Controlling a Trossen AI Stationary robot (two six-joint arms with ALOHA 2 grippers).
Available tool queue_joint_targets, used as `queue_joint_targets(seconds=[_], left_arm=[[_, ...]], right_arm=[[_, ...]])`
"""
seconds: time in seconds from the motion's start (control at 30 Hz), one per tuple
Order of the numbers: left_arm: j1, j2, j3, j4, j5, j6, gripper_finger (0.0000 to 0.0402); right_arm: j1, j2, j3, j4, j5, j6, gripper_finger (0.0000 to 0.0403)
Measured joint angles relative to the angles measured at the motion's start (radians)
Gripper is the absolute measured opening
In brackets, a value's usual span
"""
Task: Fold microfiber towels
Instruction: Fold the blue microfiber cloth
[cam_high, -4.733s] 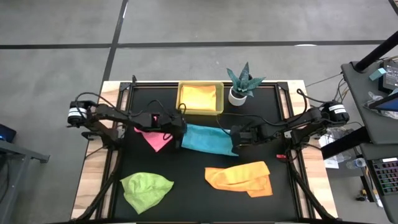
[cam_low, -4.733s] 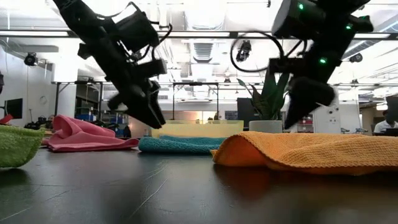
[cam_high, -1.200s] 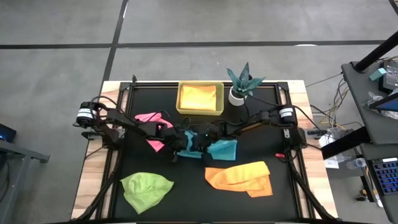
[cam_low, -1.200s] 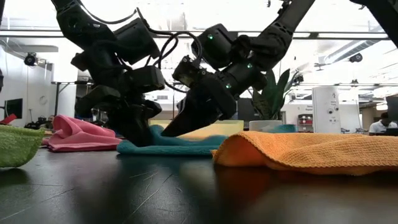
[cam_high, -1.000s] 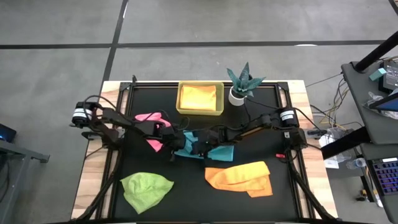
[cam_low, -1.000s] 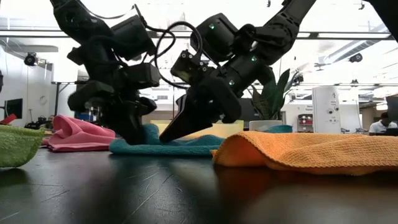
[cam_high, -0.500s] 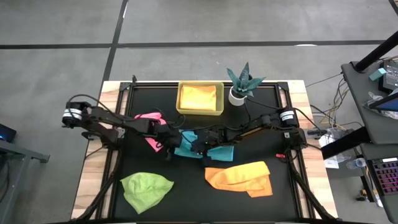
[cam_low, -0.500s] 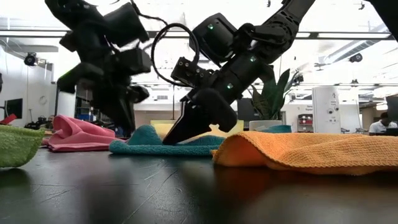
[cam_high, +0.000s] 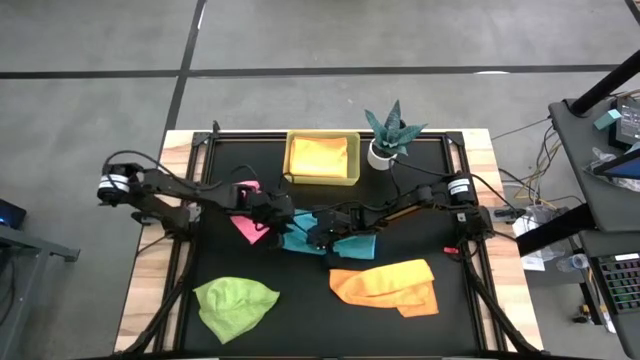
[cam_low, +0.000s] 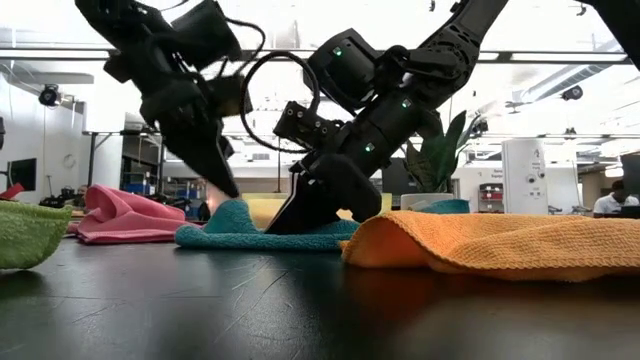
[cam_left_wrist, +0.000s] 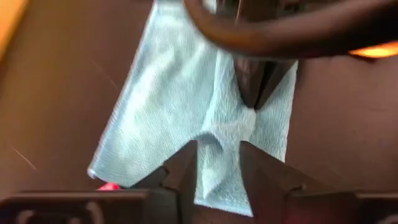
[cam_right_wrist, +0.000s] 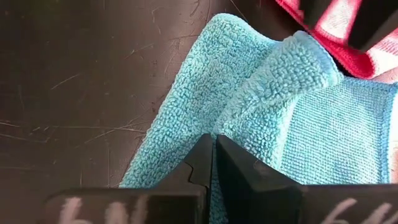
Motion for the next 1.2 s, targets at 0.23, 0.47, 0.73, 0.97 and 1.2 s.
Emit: queue_joint_targets(seconds=[0.23,0.47,0.73,0.97,1.2], left_arm=[[-0.001,0.104,0.0,0.02,0.051,0.032,0.0156],[-0.001,0.142,0.001,0.082,0.114,0.118,0.0141],[-0.002,0.102,0.007,0.141,0.117,0.189,0.012],[-0.007,0.103,0.007,0.157,0.109,0.211,0.0068],[-0.057,0.103,-0.004,0.162,0.084,0.361,0.0006]], right_arm=[[0.0,0.0,0.0,-0.002,0.002,0.0,0.0018],[0.0,0.0,-0.001,-0.003,0.007,0.0,0.0018],[0.0,0.0,0.002,-0.004,0.007,0.004,0.0018],[0.0,-0.001,0.004,-0.007,0.007,0.015,0.0018],[0.0,-0.059,0.004,-0.089,0.007,0.051,0.0052]])
